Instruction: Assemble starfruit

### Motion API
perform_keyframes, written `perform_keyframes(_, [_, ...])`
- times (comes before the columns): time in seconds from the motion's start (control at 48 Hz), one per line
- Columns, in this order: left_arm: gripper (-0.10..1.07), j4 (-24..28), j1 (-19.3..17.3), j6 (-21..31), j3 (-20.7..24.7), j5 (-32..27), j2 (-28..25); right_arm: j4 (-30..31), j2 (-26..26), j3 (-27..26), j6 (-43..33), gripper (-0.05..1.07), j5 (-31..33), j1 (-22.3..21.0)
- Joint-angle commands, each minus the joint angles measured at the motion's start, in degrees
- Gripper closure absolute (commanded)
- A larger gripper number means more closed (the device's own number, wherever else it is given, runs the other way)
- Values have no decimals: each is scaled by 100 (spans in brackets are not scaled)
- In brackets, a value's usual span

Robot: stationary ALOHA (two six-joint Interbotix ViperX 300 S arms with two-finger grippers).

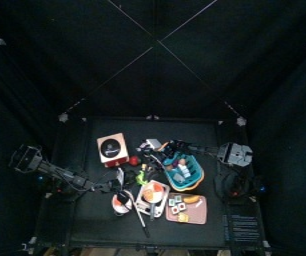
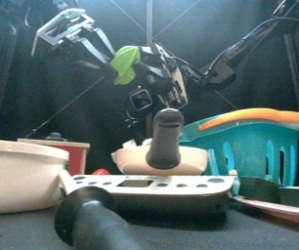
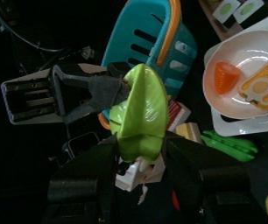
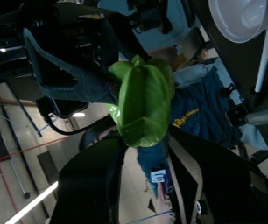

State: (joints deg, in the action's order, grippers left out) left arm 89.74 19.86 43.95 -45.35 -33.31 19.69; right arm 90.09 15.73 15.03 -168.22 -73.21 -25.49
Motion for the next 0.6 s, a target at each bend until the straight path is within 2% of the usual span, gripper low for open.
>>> perform_keyframes(0.0, [9,70,18,35,70,-9,105,26,-158,-97,9,49,18,-97])
perform_keyframes(0.188, [3,-53,-167,114,-44,-105,202,141,-229,-62,9,48,26,-79])
perform_keyframes(0.438, [4,-35,-141,835,-448,229,1028,325,-246,-123,149,48,9,0])
perform_keyframes(0.583, [4,-26,-141,1441,-624,686,1512,782,-387,-141,114,49,35,88])
